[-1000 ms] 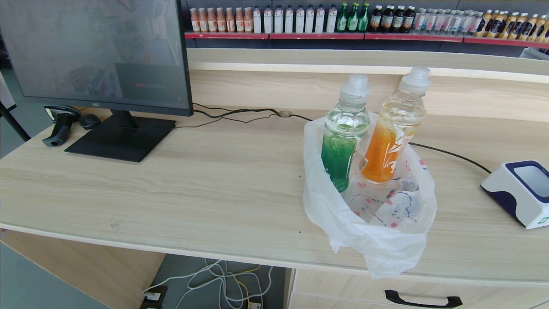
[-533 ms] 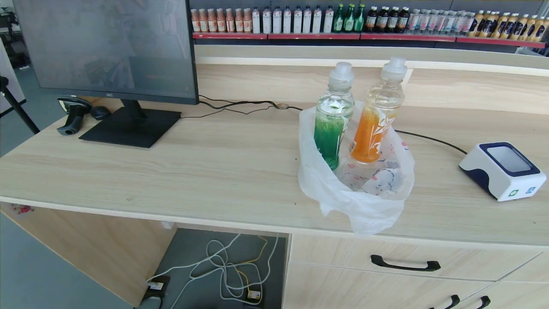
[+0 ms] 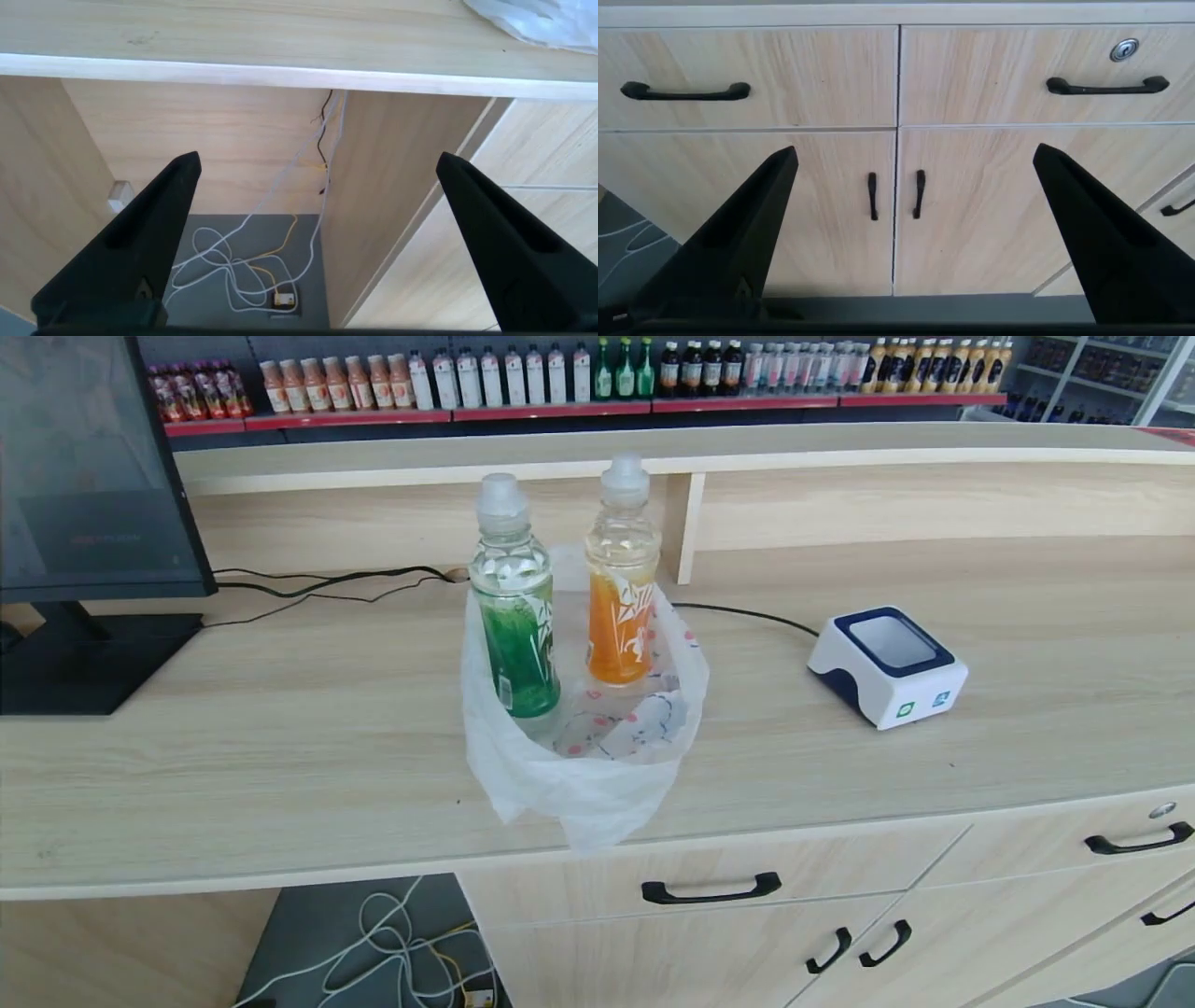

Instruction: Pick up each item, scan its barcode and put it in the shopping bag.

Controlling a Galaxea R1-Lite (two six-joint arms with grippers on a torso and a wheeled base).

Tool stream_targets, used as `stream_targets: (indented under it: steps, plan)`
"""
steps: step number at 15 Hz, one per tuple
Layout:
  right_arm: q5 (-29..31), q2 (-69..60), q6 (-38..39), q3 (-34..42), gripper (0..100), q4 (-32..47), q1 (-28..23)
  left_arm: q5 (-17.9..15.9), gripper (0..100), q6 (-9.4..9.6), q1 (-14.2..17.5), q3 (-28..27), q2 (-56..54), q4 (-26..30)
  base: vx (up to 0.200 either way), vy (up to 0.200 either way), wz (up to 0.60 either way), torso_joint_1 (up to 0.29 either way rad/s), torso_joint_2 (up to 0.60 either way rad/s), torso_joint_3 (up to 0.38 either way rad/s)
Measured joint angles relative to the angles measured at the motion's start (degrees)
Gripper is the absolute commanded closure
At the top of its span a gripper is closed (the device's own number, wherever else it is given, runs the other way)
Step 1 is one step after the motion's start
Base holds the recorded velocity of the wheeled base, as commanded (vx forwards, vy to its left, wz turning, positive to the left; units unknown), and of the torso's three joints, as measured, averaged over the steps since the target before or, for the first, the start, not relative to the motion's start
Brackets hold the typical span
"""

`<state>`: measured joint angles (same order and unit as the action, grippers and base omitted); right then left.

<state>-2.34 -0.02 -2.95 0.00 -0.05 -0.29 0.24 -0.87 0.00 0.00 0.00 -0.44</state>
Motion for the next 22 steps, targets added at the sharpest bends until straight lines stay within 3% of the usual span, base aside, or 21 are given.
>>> stream_targets:
  steps: [5,7,22]
  plan:
    - [0.0,0.0,-0.8,0.0,0,0.0,0.2,0.0,0,-0.15,0.0,0.0,0.0,0.0,0.0,-0.2,0.0,0.0,0.0,0.0]
    - [0.0,0.0,-0.9,0.0,0,0.0,0.2,0.0,0,-0.24,0.0,0.0,0.0,0.0,0.0,-0.2,0.6,0.002,0.0,0.002]
    - [0.0,0.0,0.1,0.0,0,0.0,0.3,0.0,0,-0.24,0.0,0.0,0.0,0.0,0.0,-0.2,0.0,0.001,0.0,0.001]
